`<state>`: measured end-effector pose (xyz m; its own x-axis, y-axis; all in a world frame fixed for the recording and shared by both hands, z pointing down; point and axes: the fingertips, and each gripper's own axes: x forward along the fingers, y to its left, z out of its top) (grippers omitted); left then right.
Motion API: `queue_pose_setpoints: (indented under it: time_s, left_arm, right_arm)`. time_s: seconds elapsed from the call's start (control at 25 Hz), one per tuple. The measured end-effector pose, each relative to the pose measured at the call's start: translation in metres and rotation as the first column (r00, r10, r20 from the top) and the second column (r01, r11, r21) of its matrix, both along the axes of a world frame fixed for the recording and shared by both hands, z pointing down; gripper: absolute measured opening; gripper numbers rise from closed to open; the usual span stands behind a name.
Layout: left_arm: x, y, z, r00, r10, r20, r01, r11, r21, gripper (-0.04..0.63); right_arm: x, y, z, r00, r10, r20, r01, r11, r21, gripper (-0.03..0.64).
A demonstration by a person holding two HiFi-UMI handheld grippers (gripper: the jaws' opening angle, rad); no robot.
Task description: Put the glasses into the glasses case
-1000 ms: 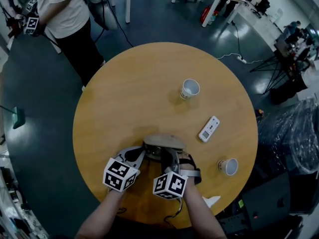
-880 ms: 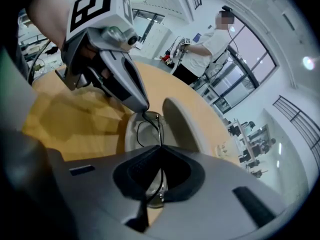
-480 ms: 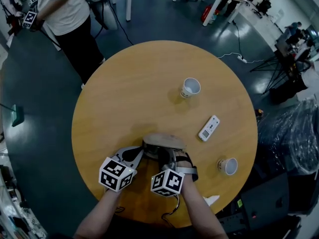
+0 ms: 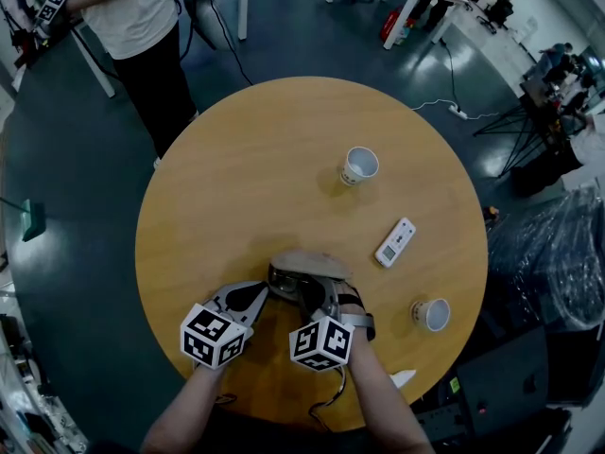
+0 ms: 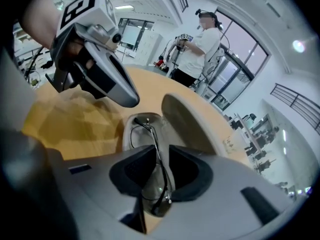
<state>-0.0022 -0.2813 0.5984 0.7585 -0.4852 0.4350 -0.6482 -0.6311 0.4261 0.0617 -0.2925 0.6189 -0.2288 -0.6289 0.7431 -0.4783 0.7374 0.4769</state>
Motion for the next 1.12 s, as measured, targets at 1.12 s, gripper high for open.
queue_pose_setpoints:
  time_s: [1.12]
  left_arm:
    - [0.004,0.046,-0.039,0.999,-0.043,-0.008,0.043,0.997,0.068,0.006]
  right_arm:
    - [-0.001,0.080,-0.080,0.950,0.095,0.298,-0.120,0.990,0.067,0.037]
